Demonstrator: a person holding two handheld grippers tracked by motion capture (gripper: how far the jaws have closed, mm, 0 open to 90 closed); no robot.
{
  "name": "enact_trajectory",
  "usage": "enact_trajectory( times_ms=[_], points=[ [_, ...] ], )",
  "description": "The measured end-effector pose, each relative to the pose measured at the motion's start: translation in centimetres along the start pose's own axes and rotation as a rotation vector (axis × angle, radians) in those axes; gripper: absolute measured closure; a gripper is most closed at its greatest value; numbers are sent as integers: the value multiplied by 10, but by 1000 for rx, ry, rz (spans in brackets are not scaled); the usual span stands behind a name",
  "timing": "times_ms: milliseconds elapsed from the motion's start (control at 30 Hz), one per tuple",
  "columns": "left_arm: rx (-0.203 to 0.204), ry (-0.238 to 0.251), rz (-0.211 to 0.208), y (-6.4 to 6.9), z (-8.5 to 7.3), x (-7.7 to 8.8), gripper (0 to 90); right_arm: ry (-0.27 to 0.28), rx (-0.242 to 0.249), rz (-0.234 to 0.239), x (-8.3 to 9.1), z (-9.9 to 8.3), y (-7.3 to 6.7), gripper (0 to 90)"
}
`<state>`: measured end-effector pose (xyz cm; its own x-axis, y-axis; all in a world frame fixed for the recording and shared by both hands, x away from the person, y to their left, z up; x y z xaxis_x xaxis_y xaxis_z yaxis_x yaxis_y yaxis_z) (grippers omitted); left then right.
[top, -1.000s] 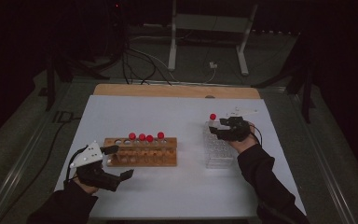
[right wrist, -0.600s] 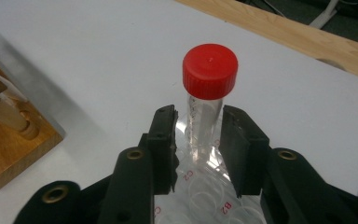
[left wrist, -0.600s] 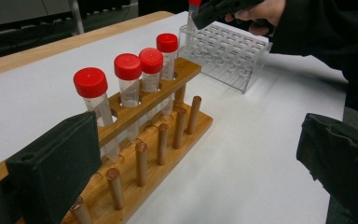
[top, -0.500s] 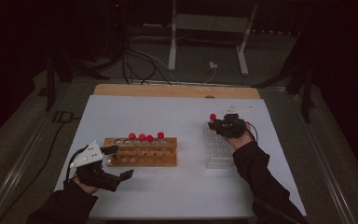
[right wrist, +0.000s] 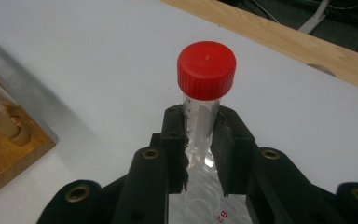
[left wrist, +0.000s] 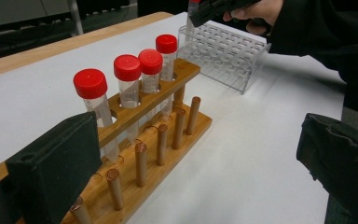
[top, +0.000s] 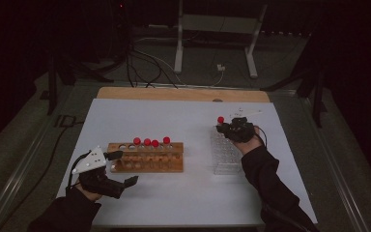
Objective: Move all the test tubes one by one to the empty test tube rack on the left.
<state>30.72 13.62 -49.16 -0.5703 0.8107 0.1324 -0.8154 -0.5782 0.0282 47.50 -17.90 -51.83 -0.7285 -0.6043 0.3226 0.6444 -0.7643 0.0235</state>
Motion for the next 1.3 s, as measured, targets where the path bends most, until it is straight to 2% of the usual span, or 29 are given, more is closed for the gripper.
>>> enact_trajectory(
  times_ms=[500,533,733,1033,1300],
  points=[
    [2,-9,-15,2,-1,-1,4,49,24,-9,17,29,-1,753],
    [-5,-11,-4,1,-1,-1,4,54,23,-11,19,31,-1,753],
    [-16,-23,1,3,0,-3,4,73,39,-12,28,45,-3,753],
    [-15,-13,-9,7,6,-4,4,94,53,21,34,54,-17,753],
    [-21,-18,-18,11,9,-6,5,88,71,82,38,52,-44,753]
  ],
)
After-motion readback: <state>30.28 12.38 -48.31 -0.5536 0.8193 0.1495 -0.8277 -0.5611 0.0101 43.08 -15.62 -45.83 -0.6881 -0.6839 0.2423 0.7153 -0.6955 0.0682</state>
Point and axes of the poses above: each handheld gripper's, and its own axes: x roughly backward along the jaws, z roughly out of its top, y roughly to its right, the point moved 10 cm from there along -x, roughly forward along the jaws, and after that the axes turned 15 degrees about y, right-handed, at the moved point
